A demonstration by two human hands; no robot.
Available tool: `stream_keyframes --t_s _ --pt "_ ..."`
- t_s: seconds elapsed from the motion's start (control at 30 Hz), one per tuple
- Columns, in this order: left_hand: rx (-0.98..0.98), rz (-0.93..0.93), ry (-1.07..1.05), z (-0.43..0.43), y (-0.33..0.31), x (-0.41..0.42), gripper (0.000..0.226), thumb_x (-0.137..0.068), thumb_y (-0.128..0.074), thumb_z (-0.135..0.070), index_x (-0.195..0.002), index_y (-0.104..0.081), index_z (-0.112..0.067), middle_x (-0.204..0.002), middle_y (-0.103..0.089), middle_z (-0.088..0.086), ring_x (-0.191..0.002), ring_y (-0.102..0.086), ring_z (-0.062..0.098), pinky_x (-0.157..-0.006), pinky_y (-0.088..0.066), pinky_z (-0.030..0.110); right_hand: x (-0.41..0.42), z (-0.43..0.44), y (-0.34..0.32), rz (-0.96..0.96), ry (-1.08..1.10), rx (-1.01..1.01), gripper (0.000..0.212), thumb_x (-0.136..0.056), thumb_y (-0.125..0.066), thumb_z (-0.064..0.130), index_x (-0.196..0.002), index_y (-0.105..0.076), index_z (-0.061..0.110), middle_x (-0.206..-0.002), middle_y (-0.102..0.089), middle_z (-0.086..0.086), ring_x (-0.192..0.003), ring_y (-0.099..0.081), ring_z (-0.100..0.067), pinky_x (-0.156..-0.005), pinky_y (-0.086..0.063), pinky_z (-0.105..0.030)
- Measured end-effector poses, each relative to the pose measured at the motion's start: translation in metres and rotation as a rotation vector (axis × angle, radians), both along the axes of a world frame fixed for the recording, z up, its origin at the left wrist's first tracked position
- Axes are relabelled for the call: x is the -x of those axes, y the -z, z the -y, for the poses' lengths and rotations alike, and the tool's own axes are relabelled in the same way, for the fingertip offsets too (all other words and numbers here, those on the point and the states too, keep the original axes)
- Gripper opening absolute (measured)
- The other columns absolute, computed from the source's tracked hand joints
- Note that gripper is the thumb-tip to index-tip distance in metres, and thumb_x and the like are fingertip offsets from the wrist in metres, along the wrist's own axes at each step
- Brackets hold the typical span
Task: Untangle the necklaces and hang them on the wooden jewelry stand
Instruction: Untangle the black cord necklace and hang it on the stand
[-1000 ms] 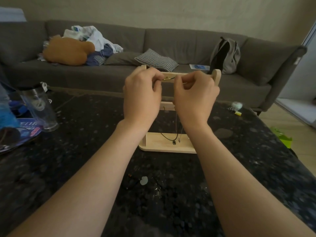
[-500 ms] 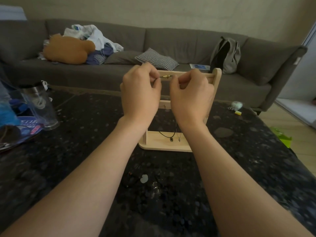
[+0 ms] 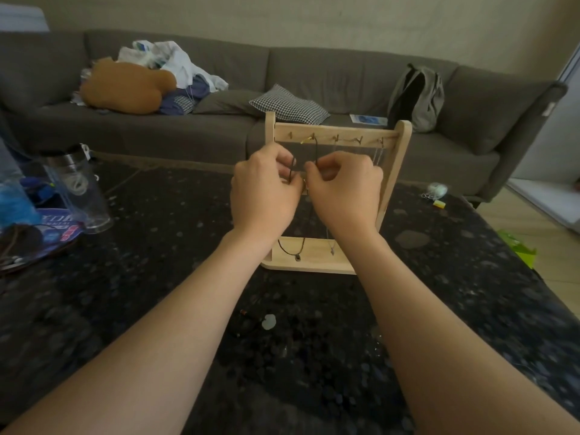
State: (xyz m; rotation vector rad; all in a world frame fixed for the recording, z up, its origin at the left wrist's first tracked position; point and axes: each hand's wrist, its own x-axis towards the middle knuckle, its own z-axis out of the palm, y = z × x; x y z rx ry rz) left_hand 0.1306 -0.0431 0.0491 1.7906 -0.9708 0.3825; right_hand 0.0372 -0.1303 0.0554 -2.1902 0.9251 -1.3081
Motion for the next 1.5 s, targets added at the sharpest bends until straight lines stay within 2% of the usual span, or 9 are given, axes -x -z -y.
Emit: stream_keyframes --t_s 0.17,0.4,0.53,0.6,0.9,1.07,1.23,1.37,1.5 --pt "-0.129 -0.144 0.057 -0.004 0.009 -0.003 0.007 -0.097 -0.079 -0.029 -0.102 -0.077 -0.024 -0.086 -0.073 -0.012 -0.084 -0.072 0.007 -0.083 -0.065 0.039 -0.002 0.001 0.008 -0.058 -0.020 -0.028 0.012 -0.098 -0.075 0.037 -0.096 -0.079 0.026 -0.084 -0.073 0.012 -0.089 -0.070 -0.009 -0.070 -0.032 -0.010" --pt "-0.197 -0.170 0.061 -0.008 0.015 -0.008 0.006 -0.101 -0.076 -0.029 -0.103 -0.080 -0.026 -0.090 -0.075 -0.009 -0.088 -0.073 0.010 -0.088 -0.064 0.042 0.005 -0.001 0.007 -0.125 -0.016 -0.029 0.012 -0.100 -0.072 0.035 -0.095 -0.080 0.026 -0.084 -0.072 0.011 -0.089 -0.065 -0.008 -0.067 -0.029 -0.010" --pt "-0.163 -0.131 0.058 -0.009 0.011 -0.007 0.009 -0.102 -0.074 -0.027 -0.106 -0.081 -0.023 -0.091 -0.077 -0.008 -0.088 -0.074 0.008 -0.088 -0.061 0.034 0.006 0.000 0.010 -0.125 -0.003 -0.040 0.012 -0.098 -0.073 0.034 -0.090 -0.079 0.028 -0.083 -0.072 0.010 -0.096 -0.068 -0.017 -0.078 -0.058 -0.030" --pt "-0.144 -0.132 0.073 -0.009 0.009 -0.005 0.009 -0.102 -0.074 -0.028 -0.107 -0.081 -0.023 -0.088 -0.076 -0.010 -0.085 -0.073 0.005 -0.088 -0.061 0.032 0.007 0.000 0.009 -0.129 0.005 -0.052 0.012 -0.098 -0.074 0.035 -0.090 -0.079 0.028 -0.083 -0.072 0.010 -0.096 -0.068 -0.017 -0.081 -0.062 -0.038" --pt "-0.164 -0.160 0.046 -0.010 0.010 -0.004 0.020 -0.096 -0.080 -0.044 -0.103 -0.081 -0.025 -0.086 -0.076 -0.011 -0.081 -0.073 0.005 -0.077 -0.058 0.025 0.008 0.002 0.009 -0.118 -0.003 -0.046 0.013 -0.095 -0.078 0.039 -0.096 -0.082 0.026 -0.084 -0.074 0.011 -0.087 -0.070 -0.011 -0.077 -0.064 -0.034" --pt "-0.196 -0.151 -0.006 -0.015 0.009 -0.004 0.034 -0.090 -0.081 -0.057 -0.106 -0.081 -0.026 -0.094 -0.080 -0.009 -0.088 -0.075 0.008 -0.078 -0.064 0.034 0.009 0.000 0.010 -0.128 0.001 -0.051 0.015 -0.094 -0.077 0.040 -0.091 -0.082 0.026 -0.080 -0.073 0.011 -0.088 -0.070 -0.012 -0.077 -0.062 -0.033" --pt "-0.273 -0.134 -0.090 -0.028 0.003 0.002 0.028 -0.099 -0.070 -0.050 -0.085 -0.077 -0.027 -0.079 -0.070 -0.014 -0.074 -0.063 0.003 -0.059 -0.042 0.020 0.020 -0.010 0.009 -0.115 0.007 -0.093 0.032 -0.095 -0.067 0.033 -0.065 -0.068 0.023 -0.060 -0.063 0.007 -0.069 -0.064 -0.011 -0.066 -0.057 -0.030" --pt "-0.514 -0.186 -0.004 -0.038 0.013 -0.003 0.025 -0.102 -0.067 -0.045 -0.088 -0.074 -0.025 -0.089 -0.072 -0.008 -0.079 -0.066 0.007 -0.067 -0.051 0.029 0.029 -0.019 0.015 -0.212 -0.034 -0.126 0.035 -0.097 -0.064 0.025 -0.063 -0.065 0.019 -0.057 -0.061 0.003 -0.055 -0.062 -0.013 -0.058 -0.054 -0.028" --pt "-0.954 -0.202 0.083 -0.050 0.026 -0.003 0.024 -0.097 -0.077 -0.034 -0.117 -0.070 -0.022 -0.094 -0.068 -0.001 -0.084 -0.069 0.017 -0.082 -0.063 0.041 0.036 -0.029 0.026 -0.418 -0.088 -0.152 0.027 -0.097 -0.065 0.024 -0.070 -0.068 0.020 -0.065 -0.067 0.001 -0.060 -0.066 -0.016 -0.060 -0.061 -0.035"
